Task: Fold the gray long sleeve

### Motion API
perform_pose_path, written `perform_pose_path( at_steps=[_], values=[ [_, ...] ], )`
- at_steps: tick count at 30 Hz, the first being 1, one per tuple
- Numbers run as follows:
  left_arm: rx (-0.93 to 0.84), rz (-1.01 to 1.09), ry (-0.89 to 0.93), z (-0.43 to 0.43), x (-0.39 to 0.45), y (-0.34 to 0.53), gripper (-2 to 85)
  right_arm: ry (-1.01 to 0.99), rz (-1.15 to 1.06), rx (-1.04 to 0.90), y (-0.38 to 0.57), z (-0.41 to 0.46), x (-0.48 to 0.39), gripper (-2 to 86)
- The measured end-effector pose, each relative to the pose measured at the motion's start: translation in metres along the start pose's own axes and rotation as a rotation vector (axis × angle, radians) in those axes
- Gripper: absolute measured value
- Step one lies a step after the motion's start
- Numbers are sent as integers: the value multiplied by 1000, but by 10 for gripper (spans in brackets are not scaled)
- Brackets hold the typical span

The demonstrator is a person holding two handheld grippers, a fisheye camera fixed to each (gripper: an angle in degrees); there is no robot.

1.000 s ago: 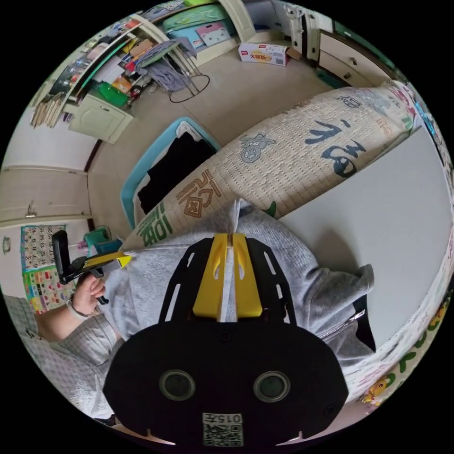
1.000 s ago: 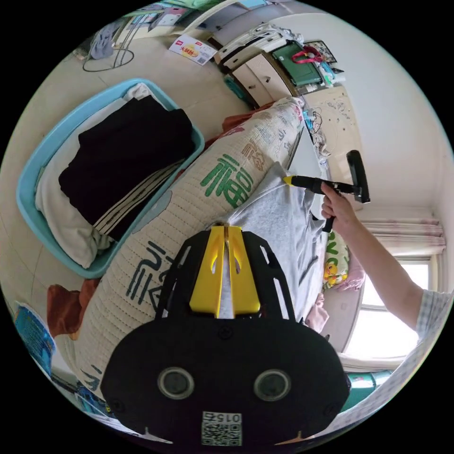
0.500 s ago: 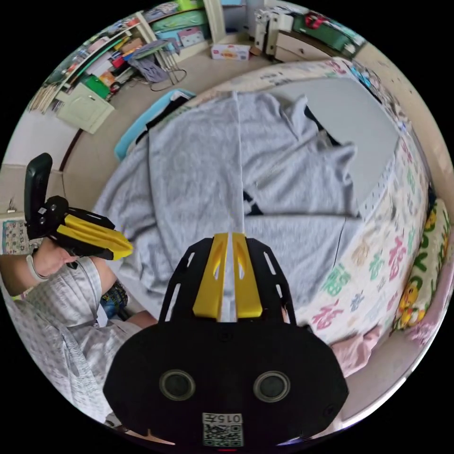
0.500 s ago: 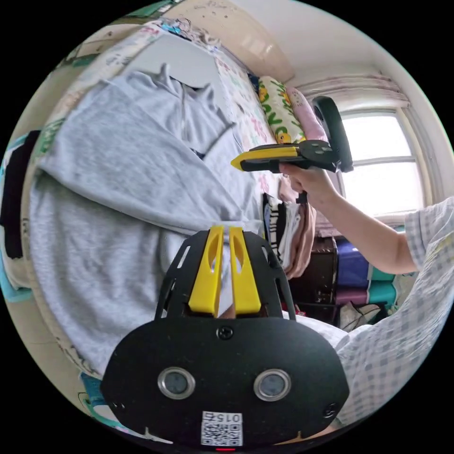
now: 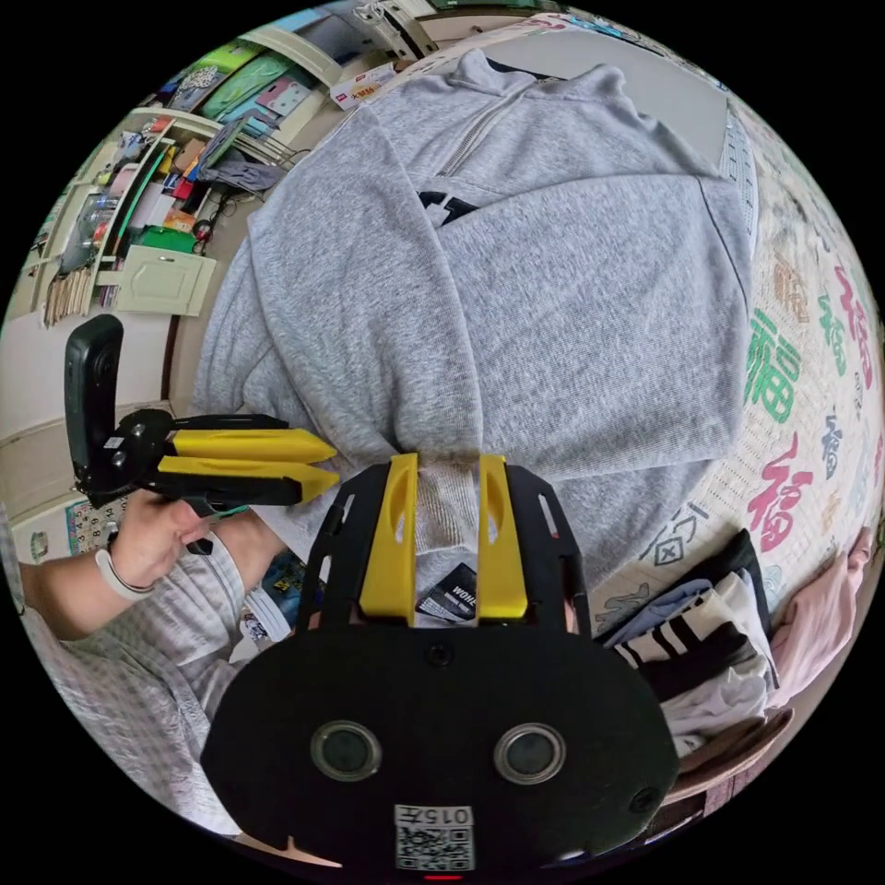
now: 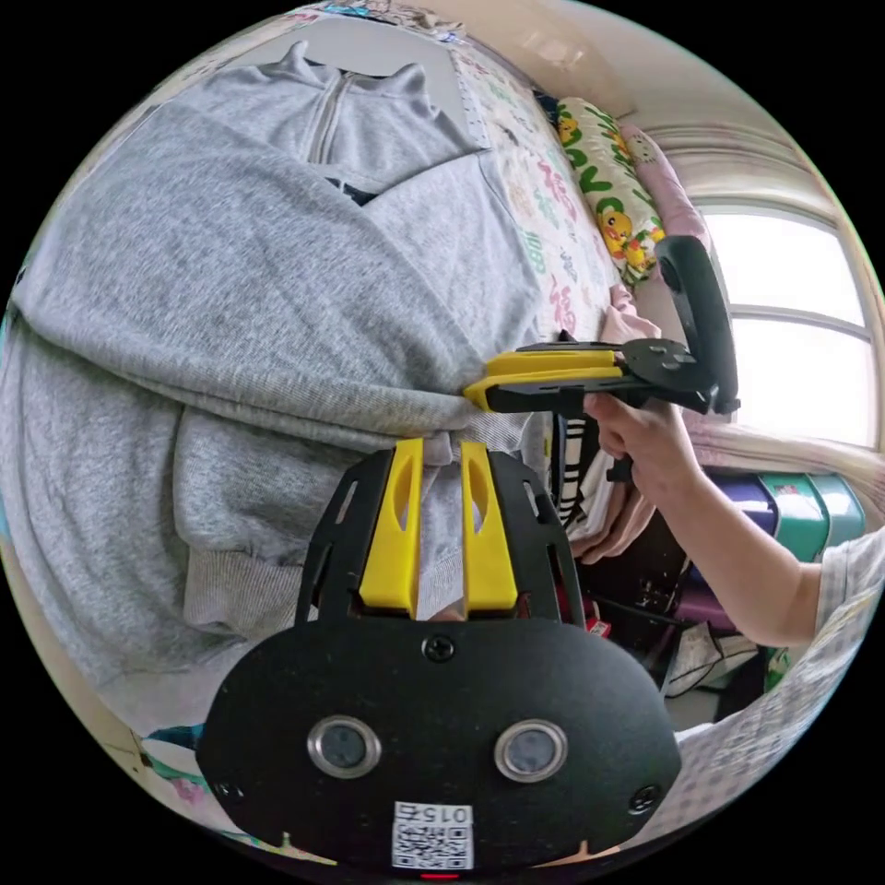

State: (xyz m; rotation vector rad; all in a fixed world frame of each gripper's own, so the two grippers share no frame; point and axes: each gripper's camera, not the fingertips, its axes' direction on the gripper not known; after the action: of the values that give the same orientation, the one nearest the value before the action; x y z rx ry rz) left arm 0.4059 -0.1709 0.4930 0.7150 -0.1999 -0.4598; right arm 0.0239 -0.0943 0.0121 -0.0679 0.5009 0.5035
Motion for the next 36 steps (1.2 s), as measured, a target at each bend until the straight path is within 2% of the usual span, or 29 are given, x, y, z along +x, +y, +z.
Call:
perform_pose_path(
  at_steps=[5,11,21,26,30,34,36],
  values=[
    [5,-38,-3,-51,-17,-30,87,-7,-93,33,12,-2,15,56],
    [23,-52,-5,-97,-36,-56,74,-37,-96,25,25,-9,36,3],
    [37,-80,-17,-150,-49,-96,21,-72,-95,30,58,-28,59,-10],
    [30,-97,72,-164,-55,-121,13,-143,-99,-8,84,-32,62,-10],
    [17,-103,55,-162,-49,-141,12,-83,-144,39,97,-38,53,-8],
    [18,-96,42,-156,-44,-158,11,60,-179,121,102,-54,50,4],
    [20,-94,35,-153,-42,-165,11,132,-227,141,105,-58,47,54]
  ],
)
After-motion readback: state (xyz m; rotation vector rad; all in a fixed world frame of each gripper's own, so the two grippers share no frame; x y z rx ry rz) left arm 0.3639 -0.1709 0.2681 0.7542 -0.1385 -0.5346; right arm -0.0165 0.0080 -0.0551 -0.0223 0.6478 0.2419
